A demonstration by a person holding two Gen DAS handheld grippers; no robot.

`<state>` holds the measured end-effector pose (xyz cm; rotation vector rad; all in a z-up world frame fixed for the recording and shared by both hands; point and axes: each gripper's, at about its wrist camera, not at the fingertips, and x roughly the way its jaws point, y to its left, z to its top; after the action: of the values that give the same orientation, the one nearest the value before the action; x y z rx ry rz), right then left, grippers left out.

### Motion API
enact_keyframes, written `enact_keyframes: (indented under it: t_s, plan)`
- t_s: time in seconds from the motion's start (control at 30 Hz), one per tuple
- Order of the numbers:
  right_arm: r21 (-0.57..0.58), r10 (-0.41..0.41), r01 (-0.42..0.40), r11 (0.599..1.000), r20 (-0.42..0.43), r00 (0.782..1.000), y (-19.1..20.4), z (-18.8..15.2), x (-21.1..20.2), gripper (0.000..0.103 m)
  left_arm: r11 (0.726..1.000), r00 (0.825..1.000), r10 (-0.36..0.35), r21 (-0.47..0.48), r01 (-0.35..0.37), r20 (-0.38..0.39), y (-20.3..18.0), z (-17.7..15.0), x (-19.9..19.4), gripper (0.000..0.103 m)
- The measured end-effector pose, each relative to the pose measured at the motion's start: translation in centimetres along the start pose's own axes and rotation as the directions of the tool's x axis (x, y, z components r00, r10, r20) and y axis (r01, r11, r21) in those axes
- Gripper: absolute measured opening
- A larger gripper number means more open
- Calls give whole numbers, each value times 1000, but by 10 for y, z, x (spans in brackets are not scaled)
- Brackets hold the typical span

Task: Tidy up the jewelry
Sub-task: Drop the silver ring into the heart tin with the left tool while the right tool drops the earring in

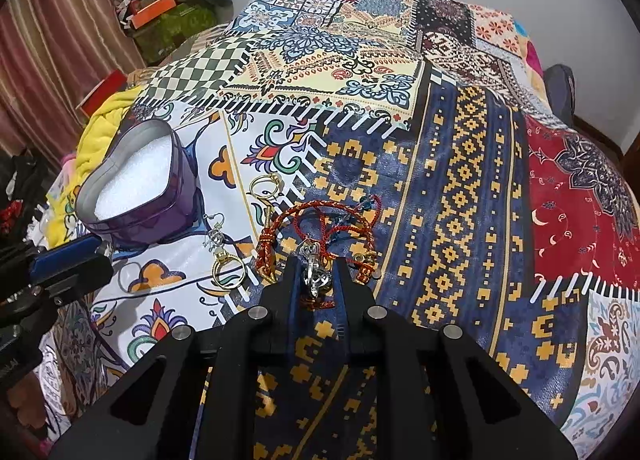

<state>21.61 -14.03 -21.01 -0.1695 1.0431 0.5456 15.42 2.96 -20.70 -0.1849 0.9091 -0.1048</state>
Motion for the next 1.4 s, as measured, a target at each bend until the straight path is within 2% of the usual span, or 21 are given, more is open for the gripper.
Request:
enact_keyframes:
  t_s: [0.4,0.73,1.03,1.4]
  plan:
    - [-19,37,-36,999,73,997,14,4,-36,14,1000,1000,8,4,-8,30,-2,3,-15,21]
    - [-66,127,-117,991,160,979,44,28,-56,14,999,994,34,1,-34,107,8,20,-38,21]
    - [-102,192,-180,978,126,973,65,39,-33,14,998,991,51,-32,-47,127,27,34,-38,21]
    - [-129,225,-218,967,48,973,72,43,-5,14,999,995,40,-30,-37,91,38,37,-18,21]
